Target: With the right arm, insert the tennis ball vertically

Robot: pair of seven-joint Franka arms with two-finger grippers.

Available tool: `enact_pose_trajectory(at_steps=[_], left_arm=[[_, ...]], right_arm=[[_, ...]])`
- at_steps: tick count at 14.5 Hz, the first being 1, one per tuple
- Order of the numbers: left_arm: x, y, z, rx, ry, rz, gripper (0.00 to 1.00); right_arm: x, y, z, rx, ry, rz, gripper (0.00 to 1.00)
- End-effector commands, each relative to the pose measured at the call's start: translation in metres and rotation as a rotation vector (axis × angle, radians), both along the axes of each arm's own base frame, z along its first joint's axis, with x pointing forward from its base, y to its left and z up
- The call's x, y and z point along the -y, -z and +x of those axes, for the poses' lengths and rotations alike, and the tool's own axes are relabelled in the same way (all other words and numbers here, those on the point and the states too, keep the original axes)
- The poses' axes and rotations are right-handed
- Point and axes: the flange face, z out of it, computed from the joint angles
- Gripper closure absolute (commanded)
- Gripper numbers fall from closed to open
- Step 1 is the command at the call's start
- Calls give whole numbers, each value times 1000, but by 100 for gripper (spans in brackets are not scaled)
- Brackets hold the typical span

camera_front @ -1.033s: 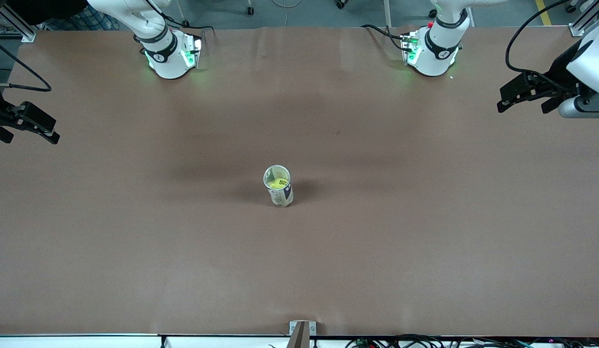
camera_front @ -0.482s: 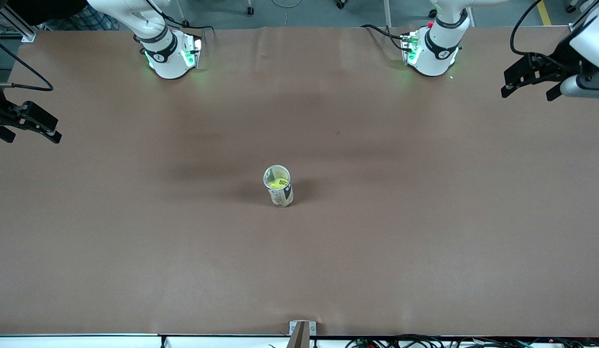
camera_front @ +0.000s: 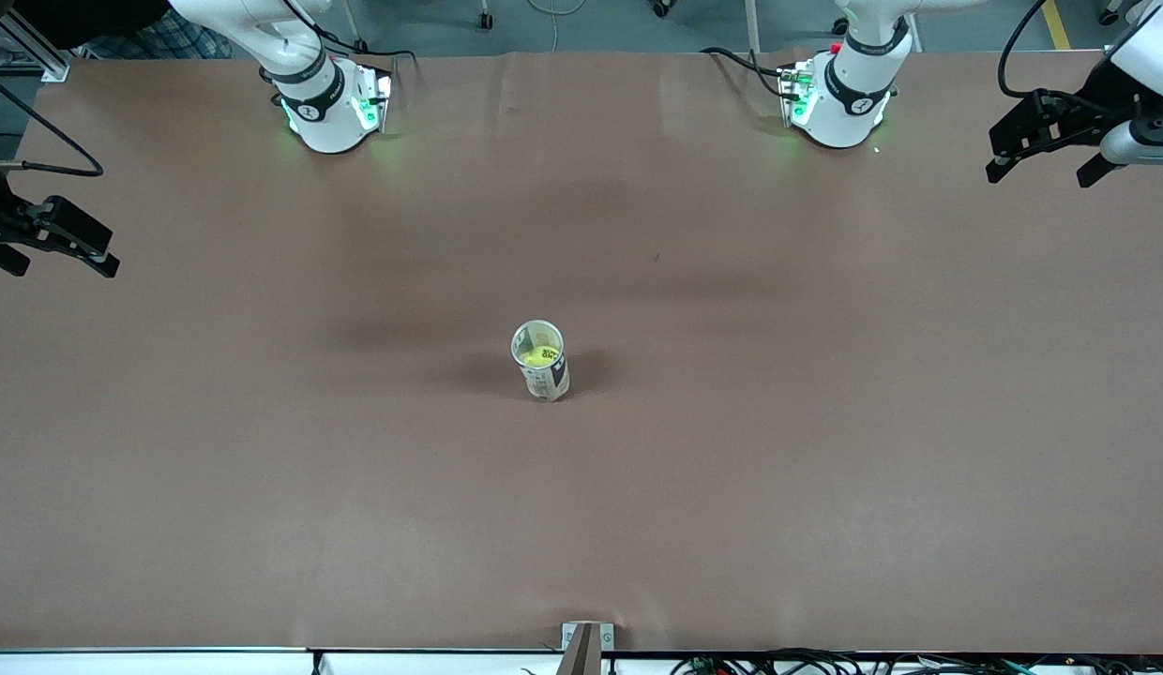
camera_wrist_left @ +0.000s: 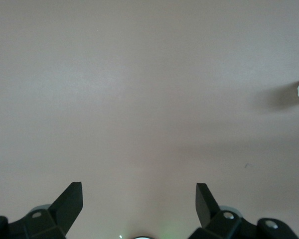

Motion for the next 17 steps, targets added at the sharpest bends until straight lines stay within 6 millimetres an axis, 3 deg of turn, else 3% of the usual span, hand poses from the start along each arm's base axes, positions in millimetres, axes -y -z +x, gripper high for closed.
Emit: enact_pose_trajectory(at_steps=[1, 17], left_arm=[[-2, 0, -7, 2, -7, 26, 0], [2, -2, -18, -50, -27, 20, 0]], right_arm=[[0, -5, -3, 0, 3, -4, 0], [0, -5, -3, 0, 4, -4, 0]])
